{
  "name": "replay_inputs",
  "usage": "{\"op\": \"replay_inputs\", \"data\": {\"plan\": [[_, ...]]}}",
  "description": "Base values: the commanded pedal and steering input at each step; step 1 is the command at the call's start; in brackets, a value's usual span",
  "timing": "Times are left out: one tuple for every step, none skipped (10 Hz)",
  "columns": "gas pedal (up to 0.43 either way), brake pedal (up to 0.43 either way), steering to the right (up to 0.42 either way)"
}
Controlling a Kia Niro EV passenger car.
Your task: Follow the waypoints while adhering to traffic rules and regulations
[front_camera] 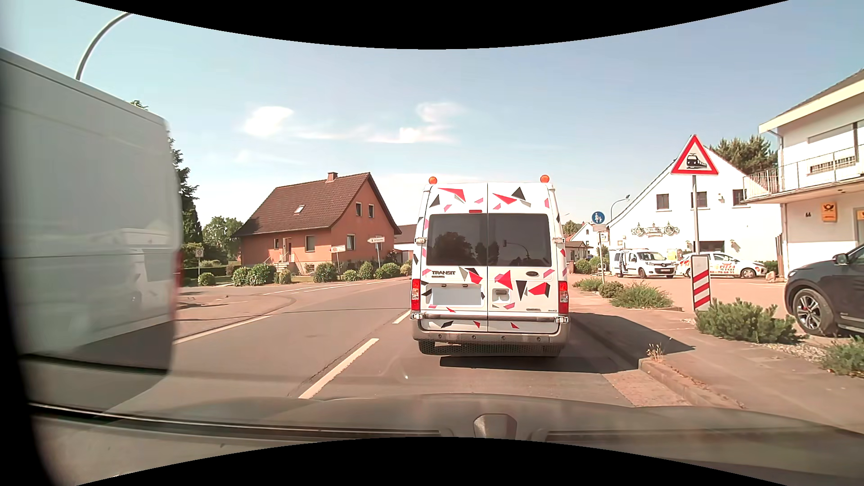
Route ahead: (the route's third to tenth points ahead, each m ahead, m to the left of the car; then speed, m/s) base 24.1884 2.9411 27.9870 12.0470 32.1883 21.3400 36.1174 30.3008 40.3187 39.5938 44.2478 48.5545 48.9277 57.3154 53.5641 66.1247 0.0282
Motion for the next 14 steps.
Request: {"op": "replay_inputs", "data": {"plan": [[0.000, 0.006, 0.016], [0.000, 0.006, 0.015], [0.000, 0.006, 0.015], [0.000, 0.006, 0.015], [0.000, 0.006, 0.015], [0.000, 0.006, 0.015], [0.000, 0.006, 0.015], [0.000, 0.006, 0.015], [0.059, 0.006, 0.015], [0.220, 0.006, 0.015], [0.220, 0.006, 0.015], [0.220, 0.006, 0.015], [0.220, 0.006, 0.015], [0.240, 0.006, 0.015]]}}
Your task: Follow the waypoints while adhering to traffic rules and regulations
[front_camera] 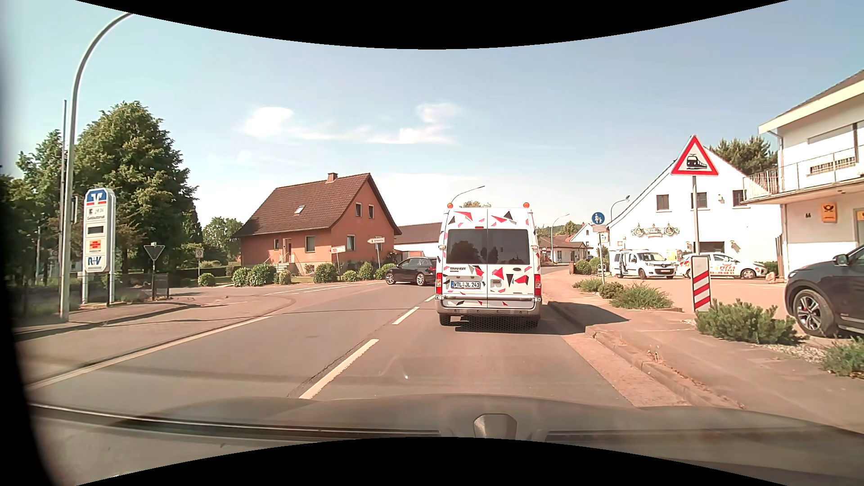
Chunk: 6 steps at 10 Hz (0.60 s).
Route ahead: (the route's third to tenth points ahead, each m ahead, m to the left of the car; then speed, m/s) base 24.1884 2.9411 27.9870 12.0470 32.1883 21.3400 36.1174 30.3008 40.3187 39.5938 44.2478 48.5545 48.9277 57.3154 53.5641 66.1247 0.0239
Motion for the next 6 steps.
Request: {"op": "replay_inputs", "data": {"plan": [[0.268, 0.006, 0.015], [0.299, 0.006, 0.015], [0.311, 0.006, 0.014], [0.331, 0.006, 0.014], [0.339, 0.006, 0.012], [0.339, 0.006, 0.011]]}}
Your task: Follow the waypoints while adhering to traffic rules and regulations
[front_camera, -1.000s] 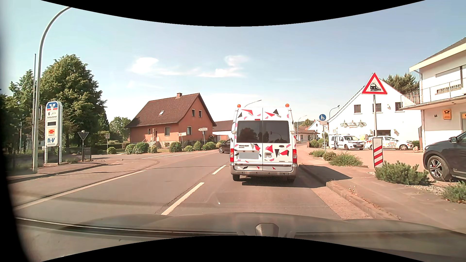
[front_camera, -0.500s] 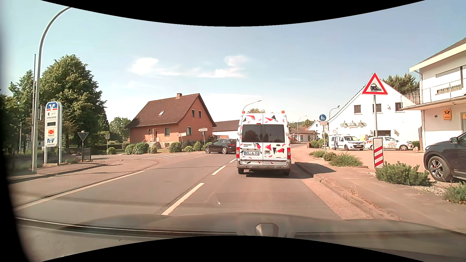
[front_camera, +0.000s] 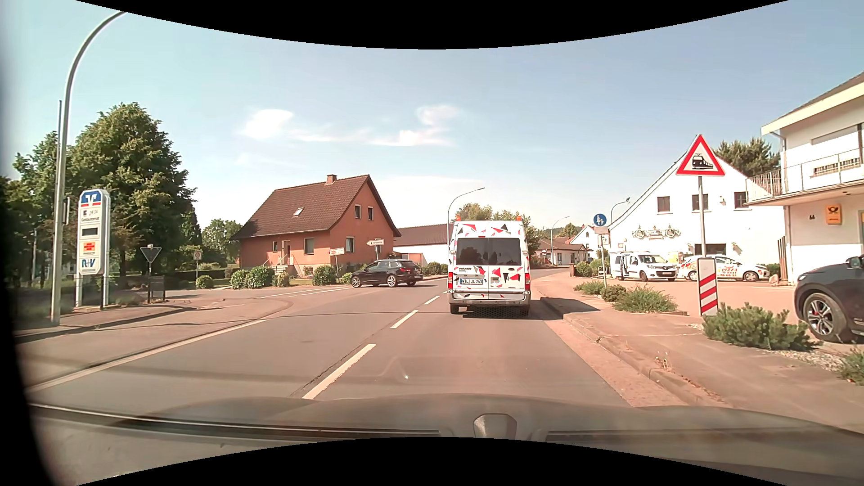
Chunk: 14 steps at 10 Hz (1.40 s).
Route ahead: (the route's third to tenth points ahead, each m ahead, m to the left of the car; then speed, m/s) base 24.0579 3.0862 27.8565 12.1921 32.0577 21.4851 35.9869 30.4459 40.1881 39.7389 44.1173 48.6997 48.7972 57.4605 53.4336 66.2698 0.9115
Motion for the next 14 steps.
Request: {"op": "replay_inputs", "data": {"plan": [[0.350, 0.006, 0.011], [0.350, 0.006, 0.011], [0.358, 0.006, 0.011], [0.378, 0.006, 0.011], [0.390, 0.006, 0.010], [0.390, 0.006, 0.010], [0.390, 0.006, 0.010], [0.390, 0.006, 0.010], [0.390, 0.006, 0.010], [0.390, 0.006, 0.010], [0.390, 0.006, 0.009], [0.390, 0.006, 0.010], [0.390, 0.006, 0.012], [0.390, 0.006, 0.019]]}}
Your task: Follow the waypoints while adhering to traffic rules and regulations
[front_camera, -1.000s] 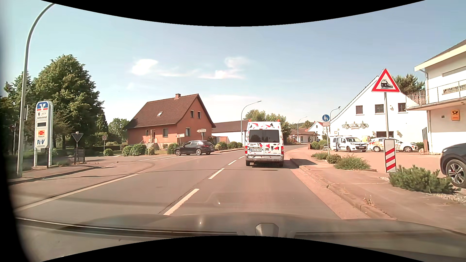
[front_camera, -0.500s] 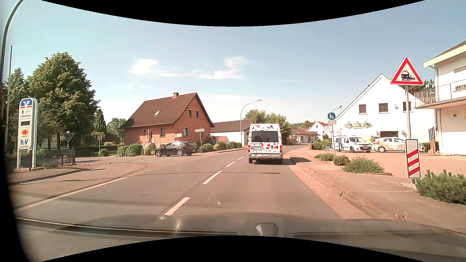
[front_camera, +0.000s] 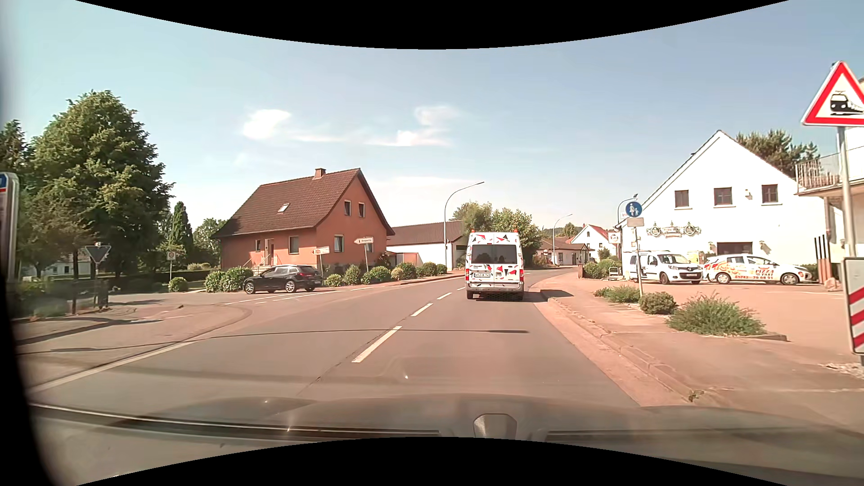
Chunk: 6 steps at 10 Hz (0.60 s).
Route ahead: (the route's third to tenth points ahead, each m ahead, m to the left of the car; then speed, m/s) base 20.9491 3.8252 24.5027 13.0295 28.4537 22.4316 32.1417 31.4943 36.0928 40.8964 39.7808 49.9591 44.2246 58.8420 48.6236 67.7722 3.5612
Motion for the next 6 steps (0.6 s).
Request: {"op": "replay_inputs", "data": {"plan": [[0.390, 0.006, 0.027], [0.390, 0.006, 0.032], [0.358, 0.006, 0.039], [0.331, 0.006, 0.045], [0.299, 0.006, 0.048], [0.268, 0.006, 0.048]]}}
